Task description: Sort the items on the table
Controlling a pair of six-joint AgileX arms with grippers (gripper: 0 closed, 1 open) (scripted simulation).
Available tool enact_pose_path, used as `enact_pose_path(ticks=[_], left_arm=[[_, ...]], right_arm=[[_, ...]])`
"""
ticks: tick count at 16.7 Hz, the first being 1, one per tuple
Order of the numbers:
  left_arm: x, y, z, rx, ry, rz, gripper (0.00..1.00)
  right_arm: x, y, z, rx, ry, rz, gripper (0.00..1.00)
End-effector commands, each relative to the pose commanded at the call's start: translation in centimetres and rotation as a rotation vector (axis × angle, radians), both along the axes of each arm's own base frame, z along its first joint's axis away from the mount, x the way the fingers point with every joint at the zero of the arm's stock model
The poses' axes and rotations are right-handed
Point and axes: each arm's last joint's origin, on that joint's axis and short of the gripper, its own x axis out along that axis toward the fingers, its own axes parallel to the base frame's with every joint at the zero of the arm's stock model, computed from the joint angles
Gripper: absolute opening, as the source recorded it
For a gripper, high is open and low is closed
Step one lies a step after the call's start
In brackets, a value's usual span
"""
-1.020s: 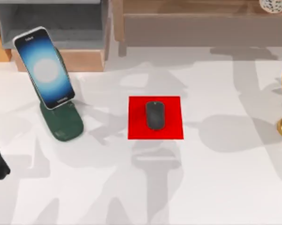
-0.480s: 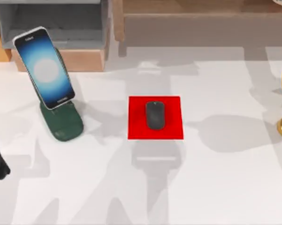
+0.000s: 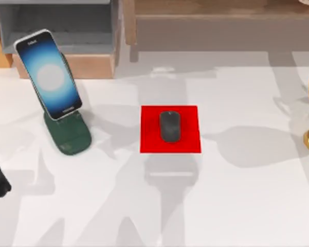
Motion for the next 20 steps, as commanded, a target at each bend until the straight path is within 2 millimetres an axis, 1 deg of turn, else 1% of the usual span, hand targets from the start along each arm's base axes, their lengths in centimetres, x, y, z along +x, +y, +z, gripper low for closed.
enact_pose_path(ticks=[2, 10, 20], left_arm=[[0.0, 0.0, 0.0, 0.0, 0.0, 0.0, 1.0], [0.0, 0.0, 0.0, 0.0, 0.0, 0.0, 1.0], [0.0, 0.0, 0.0, 0.0, 0.0, 0.0, 1.0]], right_arm=[[-0.12, 0.25, 0.1, 0.002, -0.003, 0.004, 0.0], [0.0, 0.0, 0.0, 0.0, 0.0, 0.0, 0.0], [0.0, 0.0, 0.0, 0.0, 0.0, 0.0, 0.75]])
